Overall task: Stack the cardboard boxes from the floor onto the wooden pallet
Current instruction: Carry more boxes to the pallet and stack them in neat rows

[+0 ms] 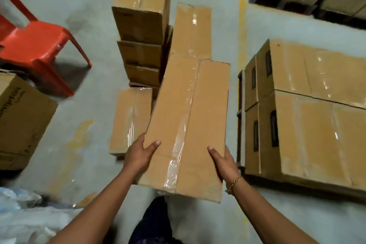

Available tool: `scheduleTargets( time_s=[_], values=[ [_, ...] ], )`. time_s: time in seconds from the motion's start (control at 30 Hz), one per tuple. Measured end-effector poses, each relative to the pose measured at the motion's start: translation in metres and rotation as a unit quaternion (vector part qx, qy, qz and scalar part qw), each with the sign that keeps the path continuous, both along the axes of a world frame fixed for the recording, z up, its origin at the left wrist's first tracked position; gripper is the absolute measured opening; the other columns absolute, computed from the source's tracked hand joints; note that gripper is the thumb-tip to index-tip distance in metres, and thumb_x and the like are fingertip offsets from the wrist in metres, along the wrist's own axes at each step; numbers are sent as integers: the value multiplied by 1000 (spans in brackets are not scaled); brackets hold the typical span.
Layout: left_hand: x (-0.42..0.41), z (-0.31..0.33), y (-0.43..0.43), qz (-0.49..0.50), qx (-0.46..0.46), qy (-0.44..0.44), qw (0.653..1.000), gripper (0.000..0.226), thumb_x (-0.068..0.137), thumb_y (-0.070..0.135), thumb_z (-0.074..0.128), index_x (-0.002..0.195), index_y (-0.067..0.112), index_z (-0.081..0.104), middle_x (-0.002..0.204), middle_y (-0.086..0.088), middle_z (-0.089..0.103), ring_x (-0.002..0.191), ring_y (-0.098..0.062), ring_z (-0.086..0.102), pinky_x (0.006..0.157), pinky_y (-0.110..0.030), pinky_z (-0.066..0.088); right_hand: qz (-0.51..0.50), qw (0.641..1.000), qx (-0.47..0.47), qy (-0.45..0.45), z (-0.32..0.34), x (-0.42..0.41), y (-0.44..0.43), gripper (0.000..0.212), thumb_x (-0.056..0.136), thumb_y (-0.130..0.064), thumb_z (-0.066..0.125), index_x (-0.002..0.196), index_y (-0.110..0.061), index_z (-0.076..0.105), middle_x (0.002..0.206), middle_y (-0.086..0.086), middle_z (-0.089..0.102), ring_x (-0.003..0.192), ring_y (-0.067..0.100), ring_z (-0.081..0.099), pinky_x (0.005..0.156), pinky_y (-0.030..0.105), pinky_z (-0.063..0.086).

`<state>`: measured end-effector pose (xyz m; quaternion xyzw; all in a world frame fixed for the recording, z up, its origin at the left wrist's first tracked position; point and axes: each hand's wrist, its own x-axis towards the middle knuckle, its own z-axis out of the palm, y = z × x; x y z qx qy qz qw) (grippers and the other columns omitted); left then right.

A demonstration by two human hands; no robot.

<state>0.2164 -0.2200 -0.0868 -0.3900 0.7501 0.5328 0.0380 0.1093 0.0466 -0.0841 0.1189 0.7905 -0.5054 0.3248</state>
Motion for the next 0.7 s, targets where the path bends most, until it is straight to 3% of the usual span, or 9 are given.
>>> scheduleTargets(
  time_s=[0.2,0.4,0.47,0.57,0.7],
  values=[
    [-15,37,88,-149,37,47,987,28,91,54,71,117,46,64,110,16,72,99,-9,70,89,-41,59,-135,991,-7,26,46,44,121,57,91,-54,68,142,-33,53,121,-6,70,107,16,69,92,41,56],
    [-58,55,165,-277,34,66,958,38,93,53,68,128,37,66,114,9,74,98,-12,70,85,-39,59,-269,961,5,63,63,89,196,52,92,-59,64,139,-39,53,118,-6,72,103,19,72,91,47,60],
    [-73,60,192,-322,36,65,944,36,93,54,69,125,38,68,111,9,75,96,-13,72,88,-43,60,-323,944,6,73,70,101,219,44,95,-54,63,134,-37,55,118,-5,72,103,19,71,93,47,59],
    [-93,70,238,-377,42,72,922,34,91,56,71,121,41,67,111,11,76,98,-12,72,92,-46,59,-389,917,4,87,75,120,255,47,95,-54,64,137,-35,56,118,-7,72,103,18,72,95,46,59],
    [-120,82,314,-445,35,71,892,50,91,56,69,133,31,61,121,6,70,106,-19,67,96,-47,55,-449,888,8,100,77,128,310,46,99,-49,61,141,-32,55,123,-6,70,107,17,69,95,42,58]
  ],
)
